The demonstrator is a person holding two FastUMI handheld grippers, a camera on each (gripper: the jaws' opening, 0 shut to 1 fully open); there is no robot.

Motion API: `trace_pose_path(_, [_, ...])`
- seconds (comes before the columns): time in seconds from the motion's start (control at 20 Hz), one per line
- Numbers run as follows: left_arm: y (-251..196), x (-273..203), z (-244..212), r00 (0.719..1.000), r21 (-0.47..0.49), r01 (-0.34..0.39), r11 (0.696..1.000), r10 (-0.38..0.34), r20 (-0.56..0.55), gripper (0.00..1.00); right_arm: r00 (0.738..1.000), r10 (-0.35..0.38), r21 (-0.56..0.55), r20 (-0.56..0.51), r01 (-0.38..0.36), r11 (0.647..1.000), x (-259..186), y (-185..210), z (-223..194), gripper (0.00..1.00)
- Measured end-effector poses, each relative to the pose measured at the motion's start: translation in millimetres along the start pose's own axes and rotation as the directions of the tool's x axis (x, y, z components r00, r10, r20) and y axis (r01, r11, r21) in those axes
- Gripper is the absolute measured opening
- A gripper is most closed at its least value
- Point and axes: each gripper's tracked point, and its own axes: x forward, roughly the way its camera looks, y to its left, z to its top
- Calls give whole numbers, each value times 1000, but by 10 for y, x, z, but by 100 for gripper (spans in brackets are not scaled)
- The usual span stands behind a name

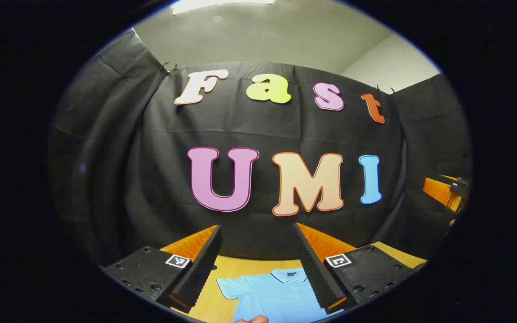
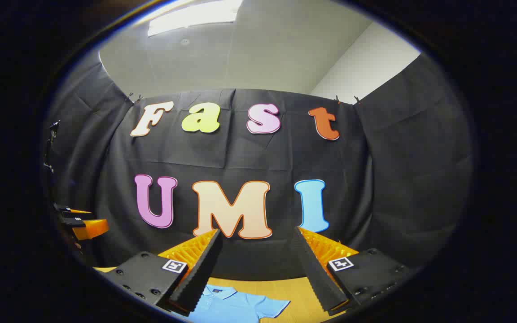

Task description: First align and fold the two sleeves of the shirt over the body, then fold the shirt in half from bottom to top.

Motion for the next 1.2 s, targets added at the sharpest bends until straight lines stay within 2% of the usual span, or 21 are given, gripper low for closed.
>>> trace_pose_path(0.55, [-58, 21, -40, 1000, -1, 4, 1000, -4, -13, 93, 999, 19, -15, -37, -19, 1000, 64, 34, -155, 99])
trace_pose_path(0.65, [-51, 25, -54, 1000, -5, 1, 1000, -1, -19, 92, 999, 20, -17, -49, -21, 1000, 65, 40, -208, 96])
trace_pose_path(0.7, [-52, 22, -74, 1000, -5, -1, 1000, 1, -21, 93, 998, 22, -19, -53, -23, 1000, 61, 39, -232, 99])
trace_pose_path(0.9, [-43, 25, -81, 1000, -5, -7, 1000, 7, -26, 93, 997, 27, -46, -66, -30, 999, 105, 41, -321, 99])
trace_pose_path(1.2, [-15, -35, -79, 999, 0, -36, 999, 36, -29, 92, 991, 34, -89, -127, -46, 995, 293, -56, -627, 98])
